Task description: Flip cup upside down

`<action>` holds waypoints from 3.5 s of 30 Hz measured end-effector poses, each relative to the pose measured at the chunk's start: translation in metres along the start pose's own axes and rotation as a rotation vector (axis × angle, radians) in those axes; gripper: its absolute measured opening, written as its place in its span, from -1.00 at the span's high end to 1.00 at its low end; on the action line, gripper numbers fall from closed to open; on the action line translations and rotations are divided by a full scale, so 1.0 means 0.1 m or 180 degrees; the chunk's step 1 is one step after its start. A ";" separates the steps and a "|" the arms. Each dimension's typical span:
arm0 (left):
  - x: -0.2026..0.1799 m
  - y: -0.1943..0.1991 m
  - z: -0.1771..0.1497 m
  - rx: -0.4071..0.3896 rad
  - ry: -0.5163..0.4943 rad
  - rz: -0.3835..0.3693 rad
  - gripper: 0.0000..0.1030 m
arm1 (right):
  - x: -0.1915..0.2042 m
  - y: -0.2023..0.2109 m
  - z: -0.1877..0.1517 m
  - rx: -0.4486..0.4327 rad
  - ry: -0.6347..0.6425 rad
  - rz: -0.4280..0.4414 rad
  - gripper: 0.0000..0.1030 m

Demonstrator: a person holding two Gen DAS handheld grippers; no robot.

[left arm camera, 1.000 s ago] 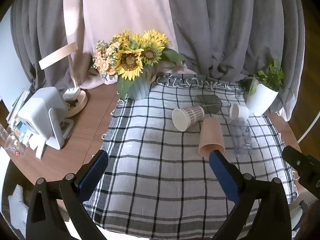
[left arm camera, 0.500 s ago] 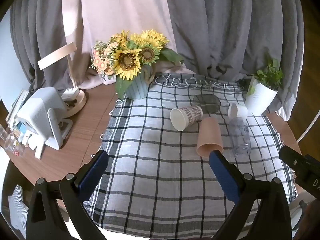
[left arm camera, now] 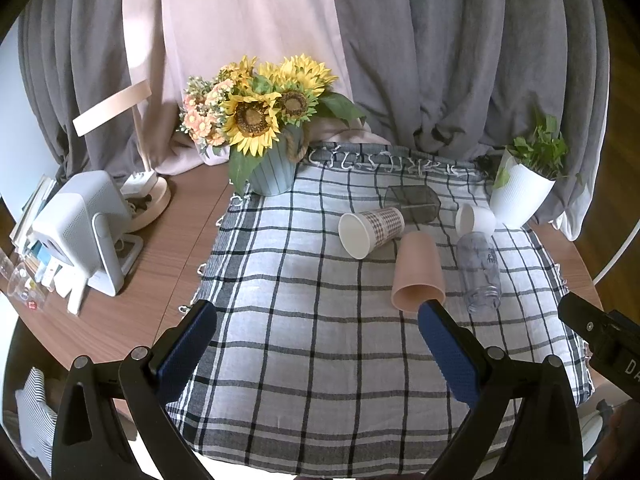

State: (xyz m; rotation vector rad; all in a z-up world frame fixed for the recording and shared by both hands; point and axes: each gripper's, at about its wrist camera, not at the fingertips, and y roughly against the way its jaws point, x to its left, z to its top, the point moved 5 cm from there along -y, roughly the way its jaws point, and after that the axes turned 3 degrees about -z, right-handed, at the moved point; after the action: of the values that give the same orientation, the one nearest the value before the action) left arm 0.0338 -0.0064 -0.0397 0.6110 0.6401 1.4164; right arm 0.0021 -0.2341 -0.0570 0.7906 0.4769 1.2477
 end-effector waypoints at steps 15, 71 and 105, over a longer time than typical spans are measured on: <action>-0.01 -0.01 -0.04 0.0007 -0.0001 0.0002 -0.99 | -0.01 -0.01 0.00 0.0009 0.0001 0.0000 -0.96; -0.07 -0.43 0.11 0.0434 0.0378 0.0157 -0.99 | 0.01 -0.41 0.13 0.0296 0.0305 0.0105 -0.96; -0.42 -1.80 0.76 0.1060 0.1288 0.1365 -0.99 | 0.95 -2.18 1.58 0.1106 0.3136 0.0140 -0.95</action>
State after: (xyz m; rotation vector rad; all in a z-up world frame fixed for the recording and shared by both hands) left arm 0.2107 -0.0604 -0.1151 0.7598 1.1303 1.8760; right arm 0.2822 -0.2099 -0.1088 0.4142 1.5063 1.5730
